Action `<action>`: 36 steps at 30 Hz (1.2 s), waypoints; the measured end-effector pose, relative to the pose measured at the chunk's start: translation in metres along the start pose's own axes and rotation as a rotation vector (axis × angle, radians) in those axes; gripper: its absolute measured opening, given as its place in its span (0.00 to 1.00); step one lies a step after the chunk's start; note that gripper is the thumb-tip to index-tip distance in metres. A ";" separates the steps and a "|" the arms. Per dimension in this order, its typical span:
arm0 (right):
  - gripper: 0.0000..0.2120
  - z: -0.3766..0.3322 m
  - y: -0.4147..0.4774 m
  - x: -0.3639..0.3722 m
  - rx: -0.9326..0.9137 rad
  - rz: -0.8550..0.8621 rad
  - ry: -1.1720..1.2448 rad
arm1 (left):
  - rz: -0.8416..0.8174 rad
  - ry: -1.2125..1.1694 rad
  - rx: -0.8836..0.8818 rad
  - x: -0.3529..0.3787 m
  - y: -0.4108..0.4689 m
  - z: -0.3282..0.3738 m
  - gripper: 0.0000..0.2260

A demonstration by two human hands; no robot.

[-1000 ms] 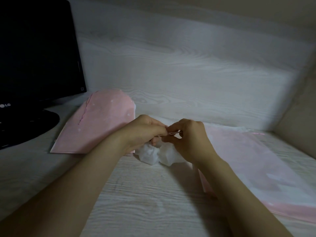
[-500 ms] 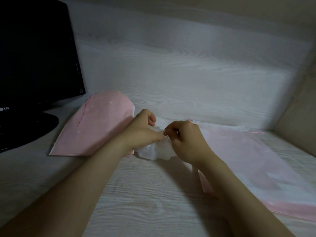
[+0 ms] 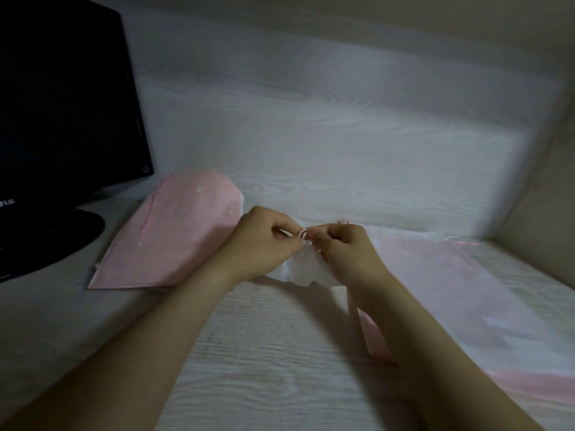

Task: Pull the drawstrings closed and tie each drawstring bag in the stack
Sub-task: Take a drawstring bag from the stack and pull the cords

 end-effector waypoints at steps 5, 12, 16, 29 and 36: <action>0.13 0.002 0.001 0.000 -0.013 -0.003 0.035 | 0.003 -0.036 -0.027 0.002 -0.001 -0.001 0.03; 0.12 0.003 0.004 -0.004 -0.033 0.053 0.077 | 0.076 -0.139 -0.115 -0.002 0.001 -0.010 0.05; 0.11 0.007 0.008 -0.009 -0.024 0.116 0.017 | 0.302 -0.452 -0.277 -0.013 0.005 -0.017 0.14; 0.11 -0.002 0.004 -0.008 -0.179 0.084 -0.230 | 0.341 -0.718 -0.401 -0.021 0.003 -0.017 0.17; 0.17 0.002 0.009 -0.014 -0.254 0.218 -0.541 | 0.134 -0.225 -0.475 -0.024 -0.008 -0.020 0.07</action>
Point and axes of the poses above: each hand's wrist, its own y-axis towards the middle knuckle, its own x-axis out of the palm, z = x × y, the point moved 7 cm from there along y, towards the middle knuckle, and after that the axes turned 15 degrees about x, right-handed, at the moved point
